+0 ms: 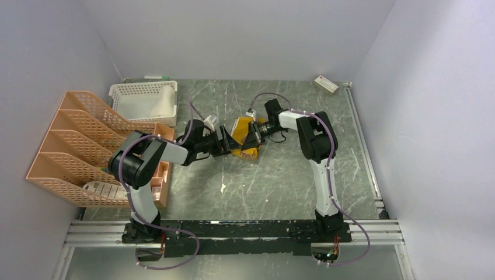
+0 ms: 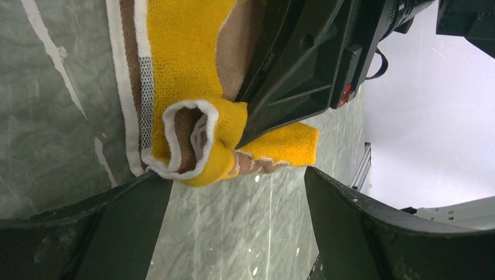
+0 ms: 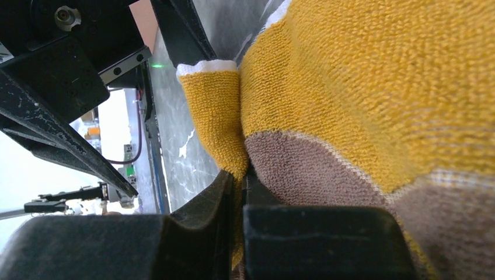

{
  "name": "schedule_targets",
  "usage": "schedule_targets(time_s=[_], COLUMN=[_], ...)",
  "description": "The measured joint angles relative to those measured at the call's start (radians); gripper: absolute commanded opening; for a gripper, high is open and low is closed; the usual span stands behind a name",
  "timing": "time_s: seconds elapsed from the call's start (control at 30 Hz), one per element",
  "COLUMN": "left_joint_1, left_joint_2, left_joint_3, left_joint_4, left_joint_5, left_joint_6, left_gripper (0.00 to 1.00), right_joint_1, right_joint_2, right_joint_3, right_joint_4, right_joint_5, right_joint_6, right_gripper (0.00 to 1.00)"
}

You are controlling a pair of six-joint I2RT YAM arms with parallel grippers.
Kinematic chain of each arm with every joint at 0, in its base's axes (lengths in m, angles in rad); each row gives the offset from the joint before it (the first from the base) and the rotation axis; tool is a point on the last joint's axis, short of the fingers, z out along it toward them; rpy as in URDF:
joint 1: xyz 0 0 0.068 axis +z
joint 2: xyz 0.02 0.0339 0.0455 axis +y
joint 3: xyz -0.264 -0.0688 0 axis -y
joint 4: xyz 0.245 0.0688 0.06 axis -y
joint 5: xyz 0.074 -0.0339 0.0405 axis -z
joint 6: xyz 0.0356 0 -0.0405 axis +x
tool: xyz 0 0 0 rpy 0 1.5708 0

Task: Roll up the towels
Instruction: Roll the towel at the center of the board.

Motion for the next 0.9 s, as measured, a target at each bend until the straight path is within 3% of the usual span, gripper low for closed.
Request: schedule_targets(time_s=[0.1, 0.4, 0.47, 0.6, 0.63, 0.67, 0.7, 0.73, 0.77, 0.8, 0.9], left_joint_1=[-0.006, -0.021, -0.026, -0.04, -0.043, -0.045, -0.047, -0.048, -0.049, -0.051, -0.056], left_joint_2=[0.011, 0.077, 0.098, 0.128, 0.135, 0.143, 0.153, 0.162, 0.165, 0.166, 0.175], left_joint_3=[0.012, 0.046, 0.063, 0.093, 0.1, 0.109, 0.117, 0.125, 0.134, 0.146, 0.205], left_joint_4=[0.003, 0.084, 0.092, 0.089, 0.086, 0.079, 0.073, 0.066, 0.061, 0.047, -0.026], left_joint_5=[-0.032, -0.137, -0.16, -0.203, -0.211, -0.221, -0.228, -0.233, -0.236, -0.239, -0.246], left_joint_6=[-0.005, -0.046, -0.045, -0.032, -0.027, -0.016, -0.006, 0.0, 0.003, 0.014, 0.056], left_gripper=[0.99, 0.75, 0.68, 0.48, 0.34, 0.13, 0.07, 0.07, 0.07, 0.07, 0.07], right_joint_1=[-0.003, -0.011, -0.013, -0.013, -0.013, -0.013, -0.013, -0.013, -0.012, -0.012, -0.01], right_joint_2=[-0.003, -0.024, -0.026, -0.035, -0.041, -0.048, -0.057, -0.069, -0.079, -0.095, -0.167], right_joint_3=[0.0, 0.01, 0.014, 0.014, 0.014, 0.014, 0.014, 0.014, 0.014, 0.014, 0.016], right_joint_4=[0.007, 0.021, 0.022, 0.021, 0.019, 0.015, 0.012, 0.011, 0.009, 0.0, -0.024], right_joint_5=[0.005, 0.048, 0.054, 0.067, 0.077, 0.087, 0.101, 0.119, 0.131, 0.151, 0.259], right_joint_6=[0.014, 0.018, 0.018, 0.017, 0.016, 0.016, 0.015, 0.013, 0.015, 0.014, 0.012], right_gripper=[0.0, 0.0, 0.05, 0.14, 0.17, 0.2, 0.24, 0.43, 0.9, 0.99, 1.0])
